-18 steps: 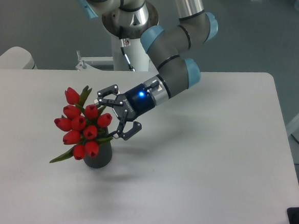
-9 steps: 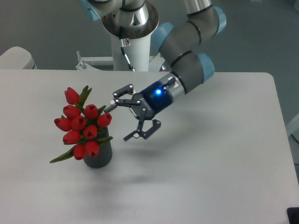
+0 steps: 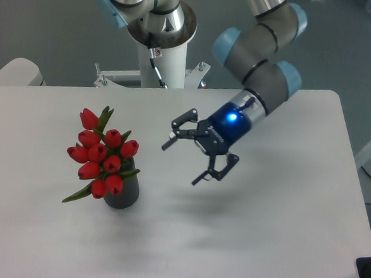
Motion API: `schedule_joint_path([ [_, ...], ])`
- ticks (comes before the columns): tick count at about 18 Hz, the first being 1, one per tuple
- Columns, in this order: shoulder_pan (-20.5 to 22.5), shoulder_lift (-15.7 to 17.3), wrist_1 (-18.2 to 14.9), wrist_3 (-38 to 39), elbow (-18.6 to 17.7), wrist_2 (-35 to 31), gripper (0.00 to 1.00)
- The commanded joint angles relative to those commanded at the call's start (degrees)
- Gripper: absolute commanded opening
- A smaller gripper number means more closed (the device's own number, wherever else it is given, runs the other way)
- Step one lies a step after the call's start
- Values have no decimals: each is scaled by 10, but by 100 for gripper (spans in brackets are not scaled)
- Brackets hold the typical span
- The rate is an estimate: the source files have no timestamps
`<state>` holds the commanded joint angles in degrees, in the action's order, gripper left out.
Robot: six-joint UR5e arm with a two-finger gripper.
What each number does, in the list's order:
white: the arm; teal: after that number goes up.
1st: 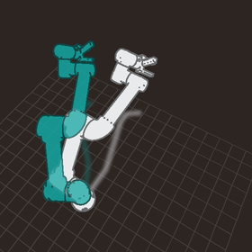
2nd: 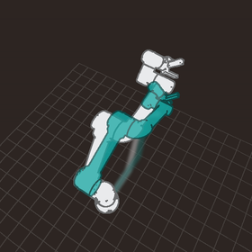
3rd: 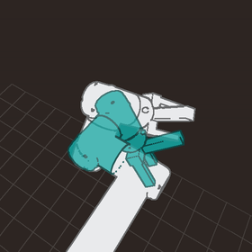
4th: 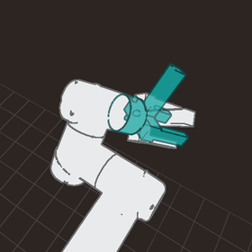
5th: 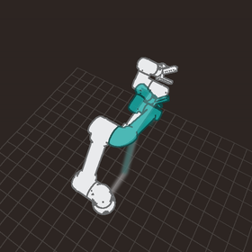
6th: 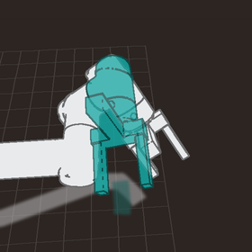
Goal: Insert the flowers into the vase
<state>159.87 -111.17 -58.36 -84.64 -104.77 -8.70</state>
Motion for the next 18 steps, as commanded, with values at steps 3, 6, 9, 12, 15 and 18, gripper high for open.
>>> schedule_joint_path([
  [3,11,-12,-1,5,30,-54,100],
  [6,11,-18,0,18,64,-170,100],
  [9,4,-23,-2,19,92,-243,100],
  [12,0,-33,-8,20,132,-325,100],
  [15,-14,-37,-28,25,157,-381,100],
  [18,-32,-48,-53,26,192,-464,100],
])
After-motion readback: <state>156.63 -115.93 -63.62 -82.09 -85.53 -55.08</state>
